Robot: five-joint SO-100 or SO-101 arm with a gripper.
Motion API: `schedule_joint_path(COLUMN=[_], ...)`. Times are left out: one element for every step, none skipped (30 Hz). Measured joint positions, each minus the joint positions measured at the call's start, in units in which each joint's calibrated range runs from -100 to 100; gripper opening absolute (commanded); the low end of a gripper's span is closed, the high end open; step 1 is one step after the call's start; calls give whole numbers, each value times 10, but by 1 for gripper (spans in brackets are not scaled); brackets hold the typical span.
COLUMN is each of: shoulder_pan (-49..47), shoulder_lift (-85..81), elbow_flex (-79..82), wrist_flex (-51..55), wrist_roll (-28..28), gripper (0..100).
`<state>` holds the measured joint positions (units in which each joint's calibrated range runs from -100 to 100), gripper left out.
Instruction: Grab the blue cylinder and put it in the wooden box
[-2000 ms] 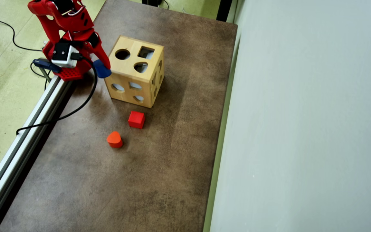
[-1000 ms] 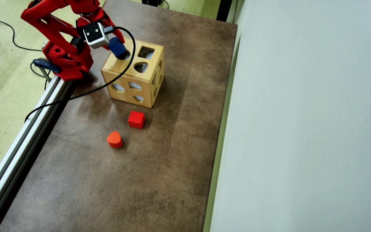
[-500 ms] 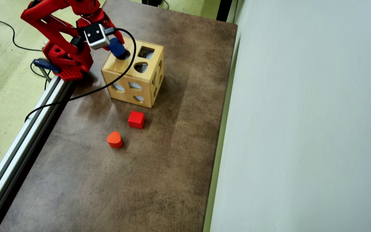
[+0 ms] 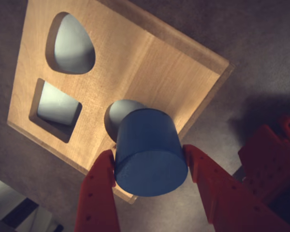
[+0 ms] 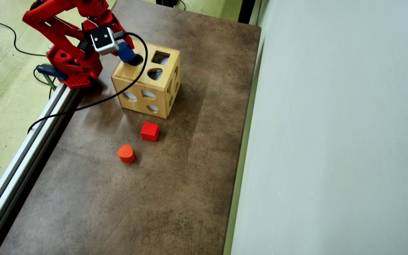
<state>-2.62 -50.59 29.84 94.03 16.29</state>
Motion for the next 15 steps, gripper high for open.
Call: schedule_joint_path(shoulder_pan=[0,0,0,0,0,0,0,0,0,0,0,0,0,0,0], shoulder_lift=[0,-1,-1,-1,-1,0,0,0,0,0,0,0,0,0,0], elbow_flex=[0,0,0,1,3,3,6,10,14,17,21,21,21,21,21], wrist_flex=[0,0,0,-2,-5,-9,-15,-21,-27,-34,-38,-40,-40,-41,-41], wrist_roll=[-1,-2,-2,-3,-3,-5,-8,-13,-17,-21,-25,-28,-29,-29,-30], gripper=[2,2,2,2,2,2,2,2,2,2,2,2,2,2,2])
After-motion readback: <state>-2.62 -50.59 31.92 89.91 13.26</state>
